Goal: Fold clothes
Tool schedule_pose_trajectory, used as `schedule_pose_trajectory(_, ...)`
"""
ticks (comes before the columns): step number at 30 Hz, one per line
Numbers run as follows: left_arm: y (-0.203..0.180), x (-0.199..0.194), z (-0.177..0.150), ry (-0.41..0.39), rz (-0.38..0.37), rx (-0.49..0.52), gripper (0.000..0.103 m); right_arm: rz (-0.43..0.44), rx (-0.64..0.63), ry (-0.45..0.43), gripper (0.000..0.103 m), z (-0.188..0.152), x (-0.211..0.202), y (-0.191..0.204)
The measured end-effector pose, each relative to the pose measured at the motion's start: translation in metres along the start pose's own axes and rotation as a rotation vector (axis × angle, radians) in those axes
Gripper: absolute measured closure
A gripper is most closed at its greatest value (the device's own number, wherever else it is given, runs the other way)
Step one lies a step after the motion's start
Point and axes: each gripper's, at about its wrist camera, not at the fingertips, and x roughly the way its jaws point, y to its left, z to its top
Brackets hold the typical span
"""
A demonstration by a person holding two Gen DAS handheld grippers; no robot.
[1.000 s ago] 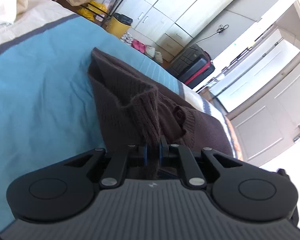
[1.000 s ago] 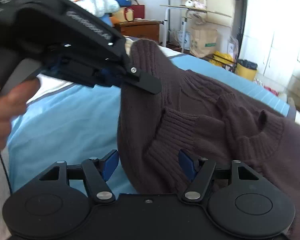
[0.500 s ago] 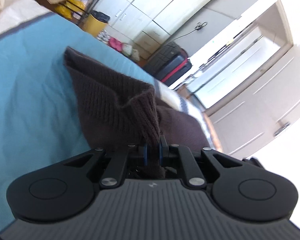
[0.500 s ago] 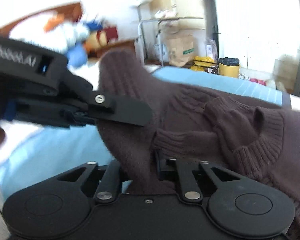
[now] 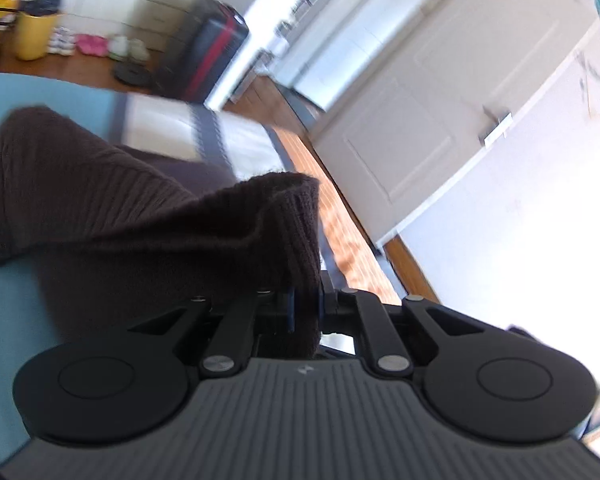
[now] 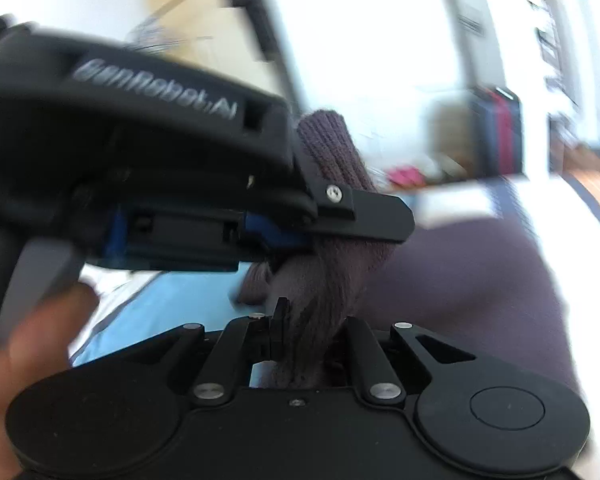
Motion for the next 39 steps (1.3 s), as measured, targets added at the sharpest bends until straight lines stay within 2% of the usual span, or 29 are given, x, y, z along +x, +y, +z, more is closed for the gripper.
schedule_pose_trajectory(4,-0.016,0.016,-0.018,0.001,0.063,0.095,0.092,-0.089,0.208,0.065,0.094,0.001,-0.009,-0.059)
schedule_pose_trajectory(9,-0.016,-0.015,-0.042,-0.146,0.172,0.198,0.085,-0.083,0.305,0.089,0.094,-0.002,0.002,-0.080)
schedule_pose_trajectory(12,0.006,-0.039,-0.055,-0.208,0.252,0.187,0.084,-0.073,0.324,0.101,0.094,-0.004,0.003,-0.083)
schedule_pose_trajectory(14,0.029,-0.049,-0.063,-0.198,0.305,0.167,0.081,-0.067,0.336,0.109,0.094,-0.006,0.004,-0.084)
schedule_pose_trajectory(17,0.066,-0.043,-0.085,-0.149,0.393,0.103,0.081,-0.059,0.385,0.119,0.094,-0.008,-0.001,-0.092)
schedule_pose_trajectory(18,0.075,-0.037,-0.091,-0.136,0.385,0.073,0.082,-0.070,0.392,0.122,0.094,-0.008,-0.006,-0.093)
schedule_pose_trajectory(19,0.084,-0.031,-0.097,-0.123,0.370,0.042,0.082,-0.112,0.348,0.134,0.089,-0.008,-0.008,-0.088)
schedule_pose_trajectory(22,0.091,-0.020,-0.098,-0.111,0.380,0.038,0.082,-0.327,0.124,0.160,0.072,-0.004,-0.009,-0.069)
schedule_pose_trajectory(23,0.088,-0.019,-0.099,-0.106,0.384,0.044,0.082,-0.367,0.089,0.155,0.070,-0.003,-0.010,-0.068)
schedule_pose_trajectory(27,0.083,-0.019,-0.100,-0.081,0.386,0.057,0.082,-0.300,0.179,0.139,0.070,0.004,-0.024,-0.088)
schedule_pose_trajectory(29,0.083,-0.013,-0.088,-0.074,0.369,0.028,0.081,-0.344,0.088,0.156,0.070,0.019,-0.027,-0.083)
schedule_pose_trajectory(32,0.091,-0.014,-0.087,-0.068,0.337,-0.005,0.081,-0.417,-0.209,0.127,0.068,0.038,-0.032,-0.060)
schedule_pose_trajectory(34,0.087,-0.009,-0.088,-0.055,0.329,-0.018,0.081,-0.340,-0.260,0.127,0.054,0.047,-0.030,-0.063)
schedule_pose_trajectory(37,0.090,-0.004,-0.086,-0.042,0.317,-0.043,0.081,-0.216,-0.250,0.098,0.053,0.055,-0.022,-0.076)
schedule_pose_trajectory(39,0.090,-0.004,-0.086,-0.035,0.315,-0.038,0.080,-0.208,-0.257,0.064,0.053,0.050,-0.015,-0.079)
